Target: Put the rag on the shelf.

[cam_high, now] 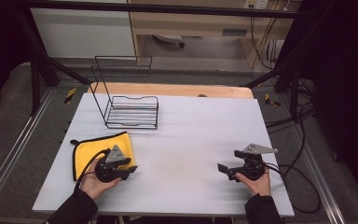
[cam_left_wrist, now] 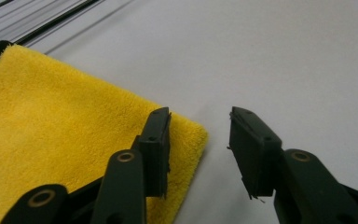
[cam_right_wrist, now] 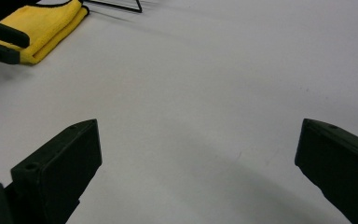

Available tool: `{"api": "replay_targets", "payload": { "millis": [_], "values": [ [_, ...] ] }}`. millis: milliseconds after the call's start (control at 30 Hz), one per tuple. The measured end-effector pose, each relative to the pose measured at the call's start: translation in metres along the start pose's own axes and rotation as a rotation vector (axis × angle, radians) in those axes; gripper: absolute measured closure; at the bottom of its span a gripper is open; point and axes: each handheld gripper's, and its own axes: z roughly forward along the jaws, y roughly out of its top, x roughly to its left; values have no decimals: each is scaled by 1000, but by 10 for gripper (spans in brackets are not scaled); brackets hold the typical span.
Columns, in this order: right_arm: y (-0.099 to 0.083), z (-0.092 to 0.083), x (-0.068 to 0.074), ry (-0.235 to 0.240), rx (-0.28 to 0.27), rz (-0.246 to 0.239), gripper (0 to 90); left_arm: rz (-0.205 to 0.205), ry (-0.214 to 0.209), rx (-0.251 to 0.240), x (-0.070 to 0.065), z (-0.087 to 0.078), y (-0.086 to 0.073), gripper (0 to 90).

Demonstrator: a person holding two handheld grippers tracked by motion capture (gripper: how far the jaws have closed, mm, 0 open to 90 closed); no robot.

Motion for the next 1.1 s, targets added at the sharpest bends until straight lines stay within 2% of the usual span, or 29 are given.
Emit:
{"api": "replay_targets", "payload": {
  "millis": [133,233,300,533,767,967,1100],
  "values": [
    [0,0,0,-1,-1,1,10,-15,3,14,2,5,-2,643],
    [0,1,1,0,2,8,10,-26,18,19,3,7,-2,713],
    [0,1,1,2,2,5,10,-42,14,17,5,8,-2,721],
    [0,1,1,4,1,12,12,-17,25,25,5,8,0,816],
    [0,1,1,9,2,11,15,-45,14,37,7,5,4,856],
    [0,2,0,11,3,6,17,-88,9,5,2,-5,13,860],
    [0,2,1,13,1,10,17,-110,-32,-26,-6,-10,20,861]
  ]
}}
